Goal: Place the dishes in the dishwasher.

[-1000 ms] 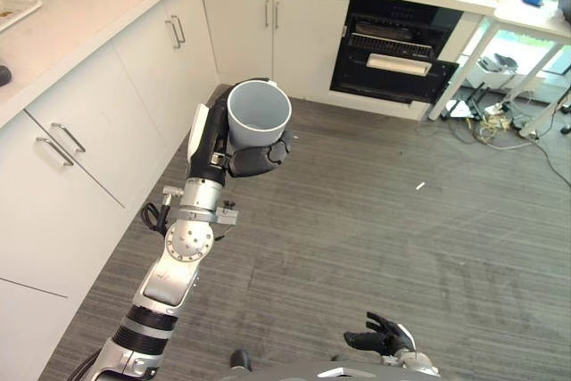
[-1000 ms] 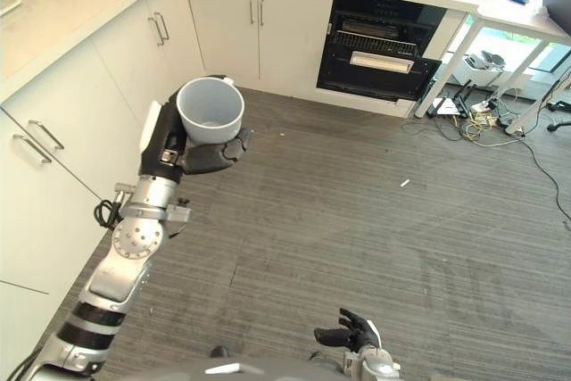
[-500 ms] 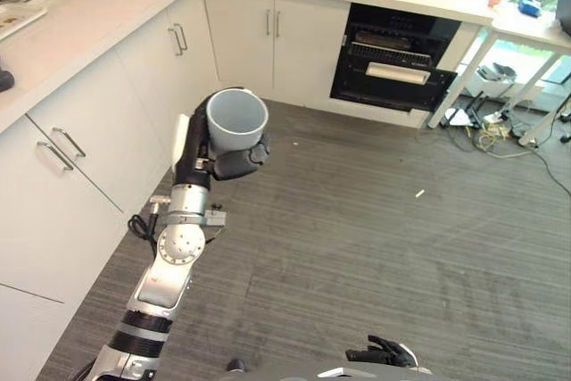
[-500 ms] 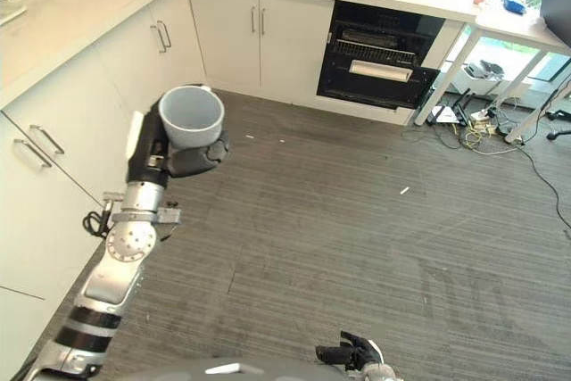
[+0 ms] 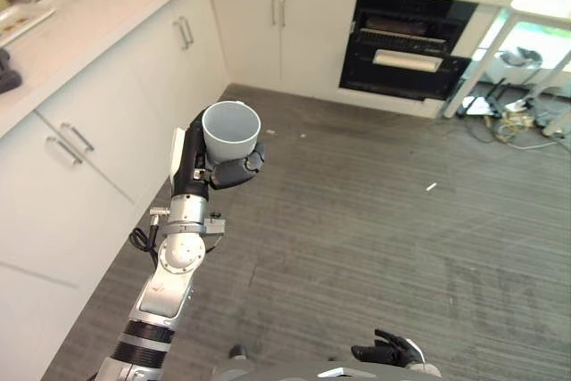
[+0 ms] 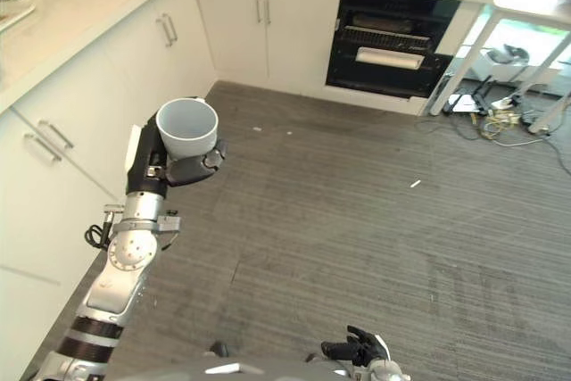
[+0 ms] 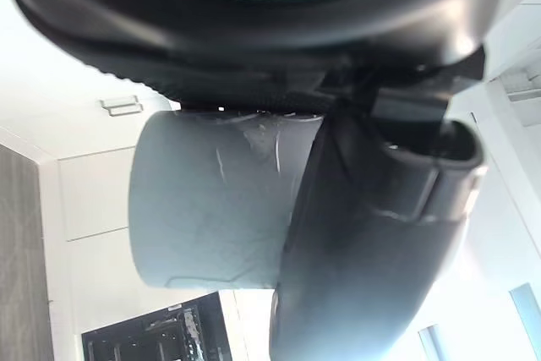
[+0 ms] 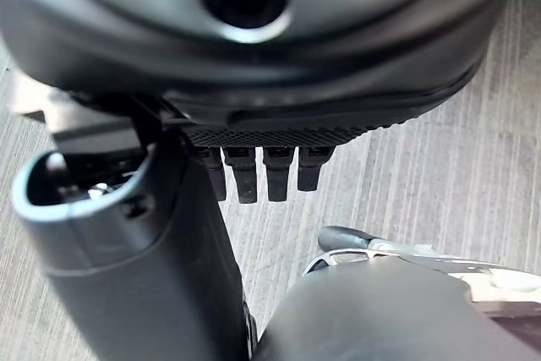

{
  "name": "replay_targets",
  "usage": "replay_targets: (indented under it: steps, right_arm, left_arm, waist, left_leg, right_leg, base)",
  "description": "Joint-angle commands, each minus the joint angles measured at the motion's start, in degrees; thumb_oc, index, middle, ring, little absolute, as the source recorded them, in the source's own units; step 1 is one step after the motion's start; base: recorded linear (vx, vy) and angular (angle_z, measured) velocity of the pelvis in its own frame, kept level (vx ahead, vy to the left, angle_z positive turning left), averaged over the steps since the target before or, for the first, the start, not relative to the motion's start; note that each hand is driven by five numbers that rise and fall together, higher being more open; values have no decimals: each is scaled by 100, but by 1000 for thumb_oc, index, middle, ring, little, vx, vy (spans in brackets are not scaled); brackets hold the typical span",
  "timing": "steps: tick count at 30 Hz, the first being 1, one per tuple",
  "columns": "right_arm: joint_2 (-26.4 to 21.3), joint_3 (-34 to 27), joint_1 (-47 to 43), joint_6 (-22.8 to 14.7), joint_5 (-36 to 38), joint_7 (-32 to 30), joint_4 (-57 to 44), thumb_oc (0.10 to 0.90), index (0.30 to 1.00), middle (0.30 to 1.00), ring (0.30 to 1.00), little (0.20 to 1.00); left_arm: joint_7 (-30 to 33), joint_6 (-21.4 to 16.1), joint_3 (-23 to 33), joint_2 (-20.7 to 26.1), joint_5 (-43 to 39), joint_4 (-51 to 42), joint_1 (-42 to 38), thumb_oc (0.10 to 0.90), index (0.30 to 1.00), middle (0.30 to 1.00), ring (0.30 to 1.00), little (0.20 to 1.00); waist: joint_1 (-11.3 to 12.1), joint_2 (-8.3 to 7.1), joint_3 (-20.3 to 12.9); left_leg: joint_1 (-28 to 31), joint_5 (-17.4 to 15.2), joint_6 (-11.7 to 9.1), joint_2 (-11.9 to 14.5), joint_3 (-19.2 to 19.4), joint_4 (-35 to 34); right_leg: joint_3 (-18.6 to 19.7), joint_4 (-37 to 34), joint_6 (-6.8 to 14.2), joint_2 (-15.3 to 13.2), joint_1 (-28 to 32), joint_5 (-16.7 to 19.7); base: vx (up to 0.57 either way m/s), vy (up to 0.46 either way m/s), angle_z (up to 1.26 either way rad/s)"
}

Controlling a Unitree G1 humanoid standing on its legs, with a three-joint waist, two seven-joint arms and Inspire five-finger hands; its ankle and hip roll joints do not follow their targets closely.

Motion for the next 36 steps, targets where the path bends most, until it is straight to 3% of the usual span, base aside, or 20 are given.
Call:
replay_targets:
  steps: [1,3,7,9,10,14,16,17,18,20,23,24,25,26,27,29,32,33,34,36]
  right_arm:
    - [-379,216,230,49,-110,-141,314,800,900,900,900,900]
    - [-376,177,239,83,-113,-168,356,800,900,900,900,900]
    - [-486,75,214,111,-215,-267,546,800,900,900,900,900]
    - [-430,81,217,116,-276,-239,595,800,900,900,900,900]
    - [-371,62,262,116,-239,-233,612,800,900,900,900,900]
    - [-273,-136,242,117,-4,-264,561,800,900,900,900,900]
    - [-170,-88,153,100,28,-237,409,800,900,900,900,900]
    - [-142,-50,154,107,-17,-232,331,800,900,900,900,900]
    - [-123,50,72,109,-99,-242,215,800,900,900,900,900]
    - [-106,74,3,89,-93,-253,143,800,900,900,900,900]
    - [-120,202,-30,49,-143,-231,52,800,900,900,900,900]
    - [-120,202,-30,49,-143,-231,52,800,900,900,900,900]
    - [-160,209,8,46,-109,-214,101,800,900,900,900,900]
    - [-179,160,65,51,-78,-219,149,800,900,900,900,900]
    - [-197,102,140,96,-38,-284,311,800,900,900,900,900]
    - [-205,84,214,114,5,-241,374,800,900,900,900,900]
    - [-261,22,284,161,29,-196,527,800,900,900,900,900]
    - [-334,-64,303,174,58,-212,573,800,900,900,900,900]
    - [-472,-227,364,168,80,-222,584,800,900,900,900,900]
    - [-614,-254,297,174,29,-323,609,800,900,900,900,900]
  left_arm:
    - [80,-638,199,4,49,-669,-299,400,300,300,300,300]
    - [92,-616,226,1,49,-658,-226,400,300,300,300,300]
    - [184,-593,370,-68,66,-724,11,400,300,300,300,300]
    - [163,-586,451,-72,29,-744,173,400,300,300,300,300]
    - [138,-566,462,-46,41,-775,161,400,300,300,300,300]
    - [58,-510,302,98,82,-761,-13,400,300,300,300,300]
    - [-30,-480,137,255,155,-829,-163,400,300,300,300,300]
    - [-75,-459,91,286,159,-865,-196,400,300,300,300,300]
    - [-82,-418,-8,347,195,-808,-323,400,300,300,300,300]
    - [-81,-415,-37,325,205,-783,-333,400,300,300,300,300]
    - [-83,-469,-130,247,118,-639,-422,400,300,300,300,300]
    - [-83,-469,-130,247,118,-639,-422,400,300,300,300,300]
    - [-131,-509,-182,185,40,-587,-438,400,300,300,300,300]
    - [-149,-532,-192,151,-38,-567,-423,400,300,300,300,300]
    - [-168,-459,-239,139,35,-482,-486,400,300,300,300,300]
    - [-249,-440,-356,81,48,-393,-517,400,300,300,300,300]
    - [-320,-511,-372,2,55,-328,-580,400,300,300,300,300]
    - [-328,-519,-360,-25,-45,-351,-588,400,300,300,300,300]
    - [-407,-507,-348,-49,-207,-423,-619,400,300,300,300,300]
    - [-492,-485,-467,-11,-257,-415,-685,400,300,300,300,300]
  waist:
    - [136,-47,43]
    - [166,-21,22]
    - [405,89,-35]
    - [415,132,-167]
    - [474,133,-226]
    - [476,-40,-321]
    - [387,-109,-384]
    - [362,-27,-373]
    - [190,141,-190]
    - [134,240,-150]
    - [-214,301,-48]
    - [-214,301,-48]
    - [-355,227,-68]
    - [-472,173,-108]
    - [-581,130,-155]
    - [-642,115,-137]
    - [-689,114,-221]
    - [-695,90,-201]
    - [-741,-77,-166]
    - [-649,-158,-77]
  left_leg:
    - [-390,200,-183,460,678,505]
    - [-468,196,-122,523,778,61]
    - [-787,818,-212,917,524,-1920]
    - [-606,864,-199,982,697,-1829]
    - [-544,1115,-225,987,827,-1812]
    - [-317,1008,83,551,981,-1829]
    - [150,520,523,-10,1058,-1973]
    - [307,353,655,-83,1046,-1968]
    - [640,119,839,-187,909,-2022]
    - [819,-9,883,-186,869,-2079]
    - [1259,-294,812,-421,607,-2187]
    - [1259,-294,812,-421,607,-2187]
    - [1447,-471,728,-594,475,-2187]
    - [1625,-645,630,-674,404,-2187]
    - [1744,-784,555,-718,373,-2187]
    - [1872,-862,549,-711,348,-2085]
    - [1708,-914,413,-742,170,-1201]
    - [1469,-817,286,-622,154,-347]
    - [1183,-402,-31,-282,595,715]
    - [809,-149,-229,98,687,1371]
  right_leg:
    - [78,-153,103,238,462,2]
    - [98,-188,153,255,542,-45]
    - [281,-119,442,80,966,-358]
    - [442,48,462,151,1157,-612]
    - [442,252,472,144,1242,-678]
    - [479,1395,743,-168,870,-120]
    - [745,2976,1140,-418,236,1474]
    - [805,3585,1212,-427,11,1823]
    - [844,4489,1223,-399,-549,1840]
    - [867,4702,1197,-309,-933,1703]
    - [752,3806,1020,-123,-1720,913]
    - [752,3806,1020,-123,-1720,913]
    - [741,2491,823,-46,-1840,572]
    - [622,1367,759,-36,-1886,649]
    - [555,868,715,-69,-1675,820]
    - [717,1015,704,-28,-1545,821]
    - [924,844,480,110,-1295,724]
    - [891,793,343,107,-1108,683]
    - [690,638,186,31,-787,572]
    - [656,473,43,73,-481,416]
  base:
    - [313,22,32]
    - [352,156,60]
    - [497,230,-33]
    - [527,136,-62]
    - [547,132,-46]
    - [386,177,-24]
    - [496,348,-6]
    - [735,489,48]
    - [462,295,89]
    - [405,208,76]
    - [486,101,26]
    - [510,-70,17]
    - [562,-152,43]
    - [774,-213,98]
    - [445,-137,110]
    - [270,-93,86]
    - [236,-130,35]
    - [253,-246,0]
    - [339,-321,-9]
    - [290,-212,-7]
